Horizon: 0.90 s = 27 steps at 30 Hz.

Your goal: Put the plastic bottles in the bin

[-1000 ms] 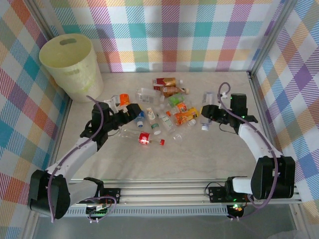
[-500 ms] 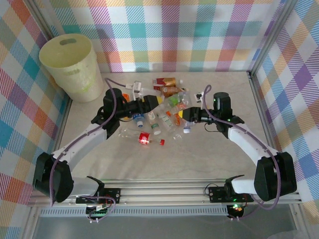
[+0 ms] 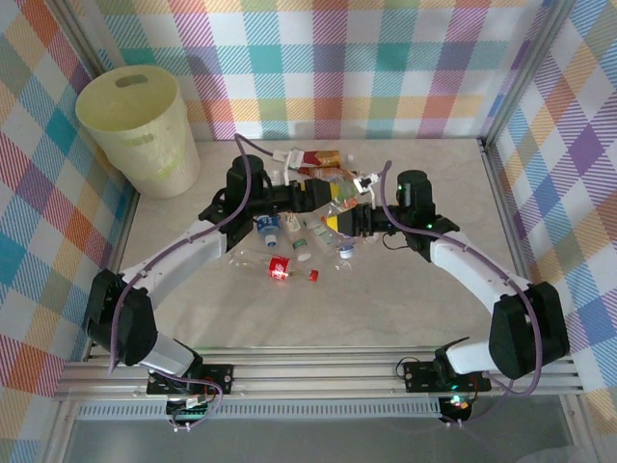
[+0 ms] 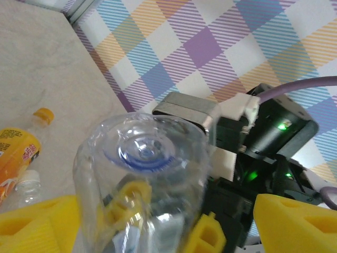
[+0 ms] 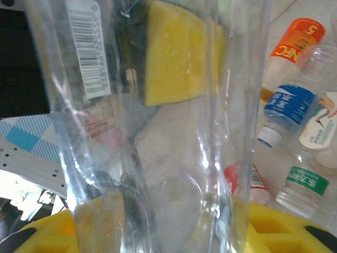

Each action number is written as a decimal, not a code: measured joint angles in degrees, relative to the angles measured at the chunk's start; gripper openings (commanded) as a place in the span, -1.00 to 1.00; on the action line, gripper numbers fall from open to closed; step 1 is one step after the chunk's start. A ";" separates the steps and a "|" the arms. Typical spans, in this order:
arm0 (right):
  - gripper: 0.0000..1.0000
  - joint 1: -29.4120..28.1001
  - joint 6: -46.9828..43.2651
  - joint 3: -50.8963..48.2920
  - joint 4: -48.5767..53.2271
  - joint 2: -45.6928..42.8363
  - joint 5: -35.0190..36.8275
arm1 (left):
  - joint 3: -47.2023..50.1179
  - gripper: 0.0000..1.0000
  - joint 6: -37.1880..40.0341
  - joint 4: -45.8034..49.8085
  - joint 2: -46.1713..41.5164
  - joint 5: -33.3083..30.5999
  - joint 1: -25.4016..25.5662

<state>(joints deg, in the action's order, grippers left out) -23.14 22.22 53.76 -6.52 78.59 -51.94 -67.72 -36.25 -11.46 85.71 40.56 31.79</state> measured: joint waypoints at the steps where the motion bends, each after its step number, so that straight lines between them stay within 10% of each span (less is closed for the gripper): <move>1: -0.17 -0.33 -0.20 0.33 -0.11 0.13 -0.37 | -0.74 0.58 0.52 0.79 0.59 -0.28 0.31; 9: -0.09 -1.66 -1.14 1.66 0.61 1.79 -1.53 | -1.99 0.02 1.44 0.85 2.97 -0.59 0.83; 15: 0.44 -1.68 -2.49 1.90 0.98 1.92 -0.26 | -1.97 -0.18 1.55 0.98 3.13 -2.62 0.83; 22: 0.99 -1.33 -6.60 2.03 5.33 0.13 12.04 | -1.99 -0.17 4.00 10.27 1.66 -19.06 0.55; 27: 0.99 0.68 -9.44 2.01 7.17 -3.76 23.82 | -3.19 -0.17 7.50 18.49 -2.54 -31.41 -0.81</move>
<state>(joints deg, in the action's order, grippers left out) -22.46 12.78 55.77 0.64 74.83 -28.12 -70.91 -28.75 7.03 83.18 9.15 30.98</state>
